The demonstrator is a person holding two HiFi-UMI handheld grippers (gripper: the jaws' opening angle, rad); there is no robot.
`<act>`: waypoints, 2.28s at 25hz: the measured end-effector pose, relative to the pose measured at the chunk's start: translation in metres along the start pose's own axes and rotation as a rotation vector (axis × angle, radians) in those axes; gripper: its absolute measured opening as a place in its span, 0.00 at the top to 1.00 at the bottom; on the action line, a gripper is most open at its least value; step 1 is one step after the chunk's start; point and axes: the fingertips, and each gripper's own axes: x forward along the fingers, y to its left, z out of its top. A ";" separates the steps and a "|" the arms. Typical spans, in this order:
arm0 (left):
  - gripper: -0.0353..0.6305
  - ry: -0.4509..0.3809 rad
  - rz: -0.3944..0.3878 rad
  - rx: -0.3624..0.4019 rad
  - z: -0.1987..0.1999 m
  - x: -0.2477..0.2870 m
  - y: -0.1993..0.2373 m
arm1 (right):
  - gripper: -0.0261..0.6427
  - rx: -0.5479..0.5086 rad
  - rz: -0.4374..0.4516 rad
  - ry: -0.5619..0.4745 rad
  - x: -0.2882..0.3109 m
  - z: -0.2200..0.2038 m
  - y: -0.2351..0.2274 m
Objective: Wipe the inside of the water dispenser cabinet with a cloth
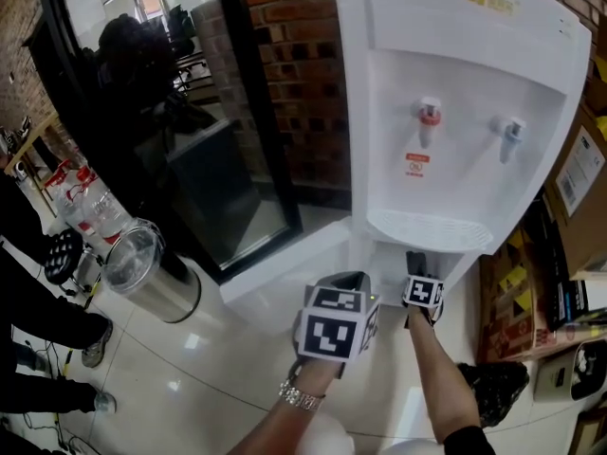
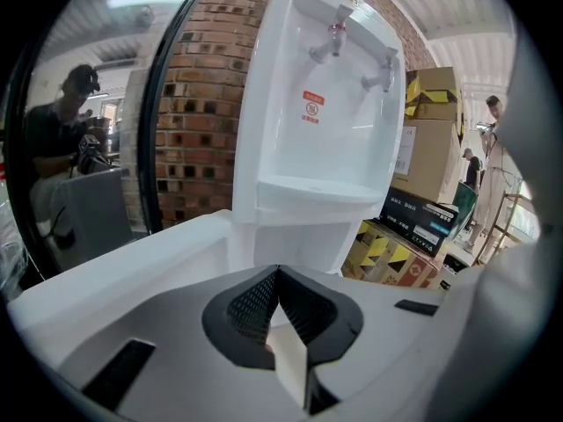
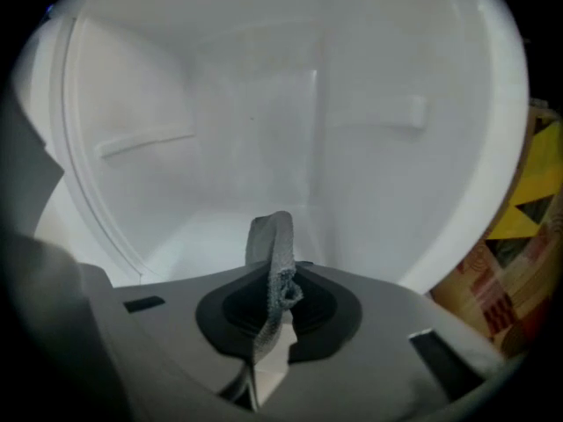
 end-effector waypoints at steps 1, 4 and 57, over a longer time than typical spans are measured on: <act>0.96 0.001 -0.005 0.000 0.000 0.000 -0.002 | 0.93 0.010 -0.023 0.010 -0.003 -0.003 -0.007; 0.96 0.002 -0.015 -0.005 0.000 0.001 -0.007 | 0.93 0.044 0.028 0.007 -0.011 -0.005 0.000; 0.96 -0.020 -0.029 0.019 0.009 0.000 -0.030 | 0.93 -0.064 0.312 -0.084 -0.068 -0.003 0.078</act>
